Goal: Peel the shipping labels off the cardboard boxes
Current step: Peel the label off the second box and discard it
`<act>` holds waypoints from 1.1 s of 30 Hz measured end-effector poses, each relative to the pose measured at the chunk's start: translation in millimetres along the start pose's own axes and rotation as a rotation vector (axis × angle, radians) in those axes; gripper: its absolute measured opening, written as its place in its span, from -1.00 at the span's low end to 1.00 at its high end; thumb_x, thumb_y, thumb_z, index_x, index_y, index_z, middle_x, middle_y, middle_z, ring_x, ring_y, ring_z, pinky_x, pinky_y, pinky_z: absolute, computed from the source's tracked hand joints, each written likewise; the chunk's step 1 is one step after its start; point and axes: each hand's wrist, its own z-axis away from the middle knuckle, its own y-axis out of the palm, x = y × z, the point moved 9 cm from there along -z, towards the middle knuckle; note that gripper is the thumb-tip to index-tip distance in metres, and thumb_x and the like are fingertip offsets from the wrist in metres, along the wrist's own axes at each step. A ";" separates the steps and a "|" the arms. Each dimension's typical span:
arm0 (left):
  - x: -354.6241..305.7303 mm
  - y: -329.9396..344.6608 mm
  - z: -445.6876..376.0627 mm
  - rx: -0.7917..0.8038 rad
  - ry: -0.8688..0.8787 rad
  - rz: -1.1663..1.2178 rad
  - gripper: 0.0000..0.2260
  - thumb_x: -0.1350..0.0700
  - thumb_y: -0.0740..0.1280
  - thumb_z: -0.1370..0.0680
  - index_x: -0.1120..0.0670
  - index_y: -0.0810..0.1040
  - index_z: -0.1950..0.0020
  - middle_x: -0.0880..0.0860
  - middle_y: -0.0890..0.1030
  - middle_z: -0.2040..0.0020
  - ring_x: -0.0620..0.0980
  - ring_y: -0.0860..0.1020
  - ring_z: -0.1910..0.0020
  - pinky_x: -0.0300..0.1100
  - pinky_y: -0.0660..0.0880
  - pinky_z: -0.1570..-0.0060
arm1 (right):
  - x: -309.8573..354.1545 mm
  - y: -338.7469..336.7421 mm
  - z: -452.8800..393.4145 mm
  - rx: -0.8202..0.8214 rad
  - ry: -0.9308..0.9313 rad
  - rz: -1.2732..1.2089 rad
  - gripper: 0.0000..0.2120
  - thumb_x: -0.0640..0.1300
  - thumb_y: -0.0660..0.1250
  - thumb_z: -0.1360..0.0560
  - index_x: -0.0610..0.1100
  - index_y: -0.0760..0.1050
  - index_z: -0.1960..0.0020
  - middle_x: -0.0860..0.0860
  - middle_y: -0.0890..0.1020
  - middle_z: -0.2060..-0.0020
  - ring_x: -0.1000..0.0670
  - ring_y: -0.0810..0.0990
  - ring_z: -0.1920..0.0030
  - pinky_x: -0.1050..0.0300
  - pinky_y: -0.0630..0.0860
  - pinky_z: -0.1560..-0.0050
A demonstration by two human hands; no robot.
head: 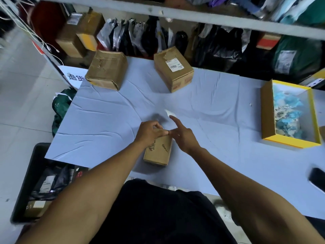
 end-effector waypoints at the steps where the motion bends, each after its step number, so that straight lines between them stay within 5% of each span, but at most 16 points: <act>1: 2.0 -0.1 1.5 0.013 -0.026 -0.011 -0.83 0.01 0.55 -0.39 0.06 0.65 0.15 -0.03 0.64 0.08 -0.12 0.57 0.11 -0.43 0.39 0.26 | 0.3 0.2 -1.4 0.038 0.022 -0.010 -0.47 -0.08 0.28 -0.58 0.15 0.19 -0.49 0.05 0.71 0.01 -0.07 0.66 0.00 0.05 0.57 -0.10; 5: -11.1 -30.8 0.4 -0.088 0.011 -0.083 -0.77 -0.01 0.53 -0.42 0.10 0.66 0.06 0.03 0.67 0.03 -0.02 0.59 0.03 -0.16 0.51 0.01 | 16.2 -26.6 -15.3 0.054 0.034 0.075 -0.63 -0.02 0.32 -0.55 0.07 0.40 -0.33 -0.02 0.66 0.05 -0.04 0.61 0.03 0.12 0.50 0.00; 8: -40.6 -60.9 -6.3 -0.154 0.072 -0.060 -0.76 0.07 0.53 -0.43 0.15 0.62 -0.01 0.05 0.65 0.05 0.01 0.58 0.08 -0.13 0.51 0.01 | 37.5 -54.1 -30.1 0.055 0.037 0.075 -0.81 -0.03 0.29 -0.57 -0.03 0.52 -0.15 -0.07 0.63 0.06 -0.01 0.55 0.11 0.17 0.42 0.12; 13: -103.4 -87.7 -26.8 0.124 0.103 -0.031 -0.81 0.12 0.49 -0.48 0.20 0.63 -0.01 0.11 0.64 0.07 -0.02 0.55 0.11 -0.21 0.42 0.06 | 88.2 -94.5 -52.9 0.122 0.118 -0.109 -0.90 -0.19 0.28 -0.57 -0.15 0.56 0.08 -0.13 0.58 0.21 -0.06 0.54 0.22 0.12 0.52 0.15; 17: -160.1 -120.6 -29.3 0.230 0.168 -0.056 -0.80 0.18 0.44 -0.53 0.21 0.63 -0.12 0.09 0.62 0.02 -0.29 0.54 0.22 -0.42 0.43 0.23 | 135.3 -131.3 -66.4 0.076 0.061 -0.097 -0.89 -0.43 0.27 -0.51 -0.40 0.57 0.04 -0.14 0.56 0.25 0.00 0.48 0.35 0.28 0.46 0.35; 21: -196.8 -136.2 -31.5 0.265 0.190 0.005 -0.78 0.17 0.49 -0.48 0.08 0.62 -0.11 0.08 0.66 -0.05 -0.06 0.54 0.04 -0.18 0.45 0.10 | 167.1 -174.5 -79.1 -0.060 0.052 -0.022 -0.73 -0.27 0.42 -0.46 -0.01 0.59 0.36 0.05 0.49 0.46 0.05 0.37 0.45 0.20 0.31 0.41; 23: -209.1 -140.1 -28.8 0.250 0.226 0.004 -0.84 0.20 0.50 -0.47 0.09 0.64 -0.02 0.06 0.65 0.07 -0.08 0.53 0.09 -0.25 0.43 0.18 | 178.2 -187.1 -79.9 -0.089 0.033 -0.002 -0.74 -0.30 0.43 -0.45 -0.02 0.59 0.35 0.12 0.54 0.48 0.11 0.40 0.48 0.25 0.31 0.46; 27: -224.8 -144.9 -26.3 0.213 0.268 0.008 -0.92 0.22 0.50 -0.46 0.11 0.65 0.09 -0.02 0.60 0.25 -0.12 0.51 0.21 -0.30 0.44 0.18 | 188.7 -201.8 -77.0 -0.142 0.011 -0.034 -0.72 -0.49 0.26 -0.43 -0.12 0.48 0.21 -0.12 0.68 0.24 0.15 0.60 0.34 0.39 0.36 0.45; 30: -229.8 -145.1 -25.6 0.235 0.247 0.082 -0.91 0.19 0.51 -0.45 0.05 0.64 0.14 0.04 0.62 0.17 -0.06 0.54 0.12 -0.14 0.49 0.01 | 192.3 -209.5 -71.7 -0.198 0.014 -0.020 -0.68 -0.48 0.30 -0.40 -0.06 0.47 0.30 0.08 0.62 0.41 0.26 0.54 0.45 0.40 0.35 0.45; 33: -242.0 -142.9 -22.6 0.228 0.289 0.116 -0.87 0.17 0.54 -0.41 0.01 0.62 0.18 -0.03 0.62 0.25 -0.10 0.54 0.20 -0.18 0.47 0.09 | 189.5 -215.2 -65.5 -0.302 0.024 -0.010 -0.69 -0.38 0.37 -0.39 -0.01 0.49 0.36 0.13 0.51 0.50 0.21 0.42 0.47 0.33 0.28 0.46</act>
